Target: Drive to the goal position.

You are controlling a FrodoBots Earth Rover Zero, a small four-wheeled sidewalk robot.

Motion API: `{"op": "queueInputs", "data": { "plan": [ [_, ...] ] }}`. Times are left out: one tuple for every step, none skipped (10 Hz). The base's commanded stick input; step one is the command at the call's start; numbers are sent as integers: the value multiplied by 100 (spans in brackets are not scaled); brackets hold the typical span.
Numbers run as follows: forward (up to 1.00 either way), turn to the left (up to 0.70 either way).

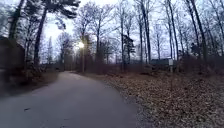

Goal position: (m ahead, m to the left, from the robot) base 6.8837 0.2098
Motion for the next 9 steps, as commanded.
{"op": "queueInputs", "data": {
  "plan": [
    [38, 0],
    [70, 0],
    [70, 0],
    [70, 0],
    [70, 0],
    [70, 0],
    [70, 0],
    [70, 0],
    [70, 0]
  ]
}}
